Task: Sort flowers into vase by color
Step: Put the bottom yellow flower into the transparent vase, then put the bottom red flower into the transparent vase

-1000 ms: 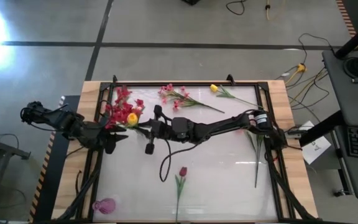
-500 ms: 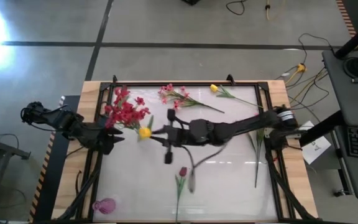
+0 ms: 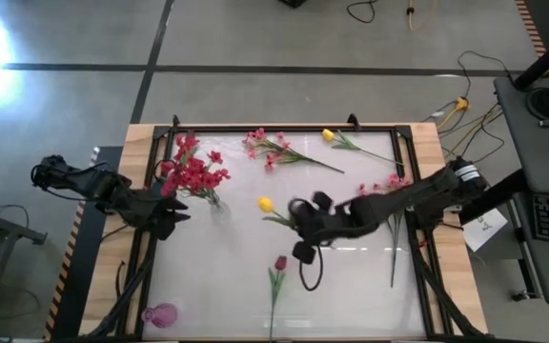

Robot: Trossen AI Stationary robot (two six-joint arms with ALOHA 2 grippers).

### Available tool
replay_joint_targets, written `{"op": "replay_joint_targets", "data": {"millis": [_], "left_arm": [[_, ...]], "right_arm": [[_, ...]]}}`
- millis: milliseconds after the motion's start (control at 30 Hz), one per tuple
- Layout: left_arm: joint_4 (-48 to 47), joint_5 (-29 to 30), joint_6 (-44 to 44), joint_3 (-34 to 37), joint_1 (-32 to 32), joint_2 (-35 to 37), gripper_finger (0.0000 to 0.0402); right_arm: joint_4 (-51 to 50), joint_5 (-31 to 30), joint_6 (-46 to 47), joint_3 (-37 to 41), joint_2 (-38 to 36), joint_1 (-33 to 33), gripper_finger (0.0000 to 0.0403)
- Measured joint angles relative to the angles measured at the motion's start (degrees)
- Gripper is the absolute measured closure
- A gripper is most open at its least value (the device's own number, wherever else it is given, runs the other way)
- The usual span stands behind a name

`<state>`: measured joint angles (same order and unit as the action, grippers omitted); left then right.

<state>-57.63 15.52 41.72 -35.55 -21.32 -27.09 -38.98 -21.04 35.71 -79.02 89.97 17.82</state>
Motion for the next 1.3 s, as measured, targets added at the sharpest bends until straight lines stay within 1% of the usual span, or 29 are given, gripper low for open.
{"op": "replay_joint_targets", "data": {"millis": [100,233,300,400,500,600,667,733,800,867,1000,1167,1300], "left_arm": [[0.02,-3.22,-1.27,0.00,0.00,-0.59,0.0249],[-0.03,-3.59,-1.84,0.00,0.00,-1.18,0.0249],[-0.12,-4.11,-2.42,0.00,0.00,-1.27,0.0249],[-0.44,-4.23,-3.78,0.00,0.00,-1.30,0.0249],[-0.58,-4.23,-4.01,0.00,0.00,-1.26,0.0249],[-1.44,-4.25,-4.81,0.00,0.00,-1.14,0.0249],[-2.06,-4.25,-5.49,0.00,0.00,-1.14,0.0249],[-2.12,-4.25,-6.11,0.00,0.00,-1.10,0.0249],[-2.13,-4.21,-6.88,0.00,0.00,-1.11,0.0249],[-2.04,-4.21,-7.75,0.00,0.00,-1.19,0.0249],[-1.89,-4.15,-9.13,0.02,0.00,-1.16,0.0249],[-2.04,-4.14,-10.19,0.02,0.00,-1.03,0.0249],[-2.14,-4.14,-10.58,0.02,0.00,-0.88,0.0249]], "right_arm": [[0.82,1.28,12.04,7.12,0.14,2.15,0.0390],[1.19,5.51,26.91,14.99,0.76,4.79,0.0390],[0.99,9.02,32.62,17.86,1.03,5.79,0.0386],[1.65,13.40,38.16,19.59,2.11,6.76,0.0362],[1.87,16.25,41.63,19.93,2.15,7.22,0.0315],[2.19,17.44,45.83,17.50,2.36,7.86,0.0264],[4.87,16.55,49.10,14.98,3.34,8.57,0.0237],[6.69,15.18,51.83,12.07,5.12,9.42,0.0218],[7.56,13.21,54.96,9.05,8.33,9.83,0.0207],[9.21,12.24,58.83,5.72,12.08,9.83,0.0203],[10.95,12.23,62.45,-1.72,20.46,8.94,0.0206],[10.66,13.62,62.99,-11.93,28.84,7.24,0.0221],[8.20,15.71,64.90,-16.73,33.32,6.26,0.0241]]}}
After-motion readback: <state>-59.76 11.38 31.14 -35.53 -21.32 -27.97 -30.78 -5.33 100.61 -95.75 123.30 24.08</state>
